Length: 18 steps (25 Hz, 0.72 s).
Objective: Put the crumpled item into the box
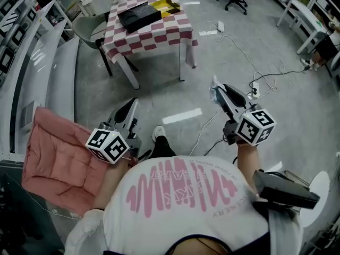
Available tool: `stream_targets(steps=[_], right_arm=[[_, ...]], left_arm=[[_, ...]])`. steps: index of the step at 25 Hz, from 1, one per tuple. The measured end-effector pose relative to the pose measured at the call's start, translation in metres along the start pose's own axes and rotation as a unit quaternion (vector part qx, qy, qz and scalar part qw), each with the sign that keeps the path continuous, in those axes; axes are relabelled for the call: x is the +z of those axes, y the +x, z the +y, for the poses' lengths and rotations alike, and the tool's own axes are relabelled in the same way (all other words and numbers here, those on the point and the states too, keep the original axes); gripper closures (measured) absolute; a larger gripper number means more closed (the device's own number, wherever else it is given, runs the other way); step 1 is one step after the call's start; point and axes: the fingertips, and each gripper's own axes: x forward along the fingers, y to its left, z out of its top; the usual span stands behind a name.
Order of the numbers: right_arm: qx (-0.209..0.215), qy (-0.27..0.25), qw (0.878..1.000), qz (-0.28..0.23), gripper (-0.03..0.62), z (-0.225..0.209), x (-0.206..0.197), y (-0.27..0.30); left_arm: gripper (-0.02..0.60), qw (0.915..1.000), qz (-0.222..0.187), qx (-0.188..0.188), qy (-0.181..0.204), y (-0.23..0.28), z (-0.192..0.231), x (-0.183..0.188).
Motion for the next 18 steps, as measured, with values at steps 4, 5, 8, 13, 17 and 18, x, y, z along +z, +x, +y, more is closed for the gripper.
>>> stream_targets(steps=[4,5,8,13,17,18], right_arm=[[0.019,0.038,0.999,0.006,0.510,-0.008,-0.006,0.020],[0.020,0.038,0.999,0.010,0.510,-0.011,-0.007,0.027],[0.015,0.030,0.999,0.022,0.510,-0.021,-0.008,0.053],[0.007,0.043,0.999,0.021,0.510,-0.044,0.005,0.112],[0.008,0.048,0.999,0.018,0.510,-0.060,0.032,0.170],[0.008,0.047,0.999,0.016,0.510,-0.063,0.040,0.185]], left_arm=[[0.575,0.9998,-0.008,0.015,-0.005,0.012,0.022,0.007],[0.575,0.9998,-0.009,0.013,-0.008,0.018,0.028,0.009],[0.575,0.9999,-0.003,-0.001,-0.010,0.041,0.045,0.011],[0.574,0.9997,0.003,-0.021,-0.014,0.093,0.086,0.026],[0.575,0.9993,0.000,-0.029,-0.022,0.138,0.125,0.054],[0.575,0.9993,0.000,-0.030,-0.020,0.149,0.135,0.063]])
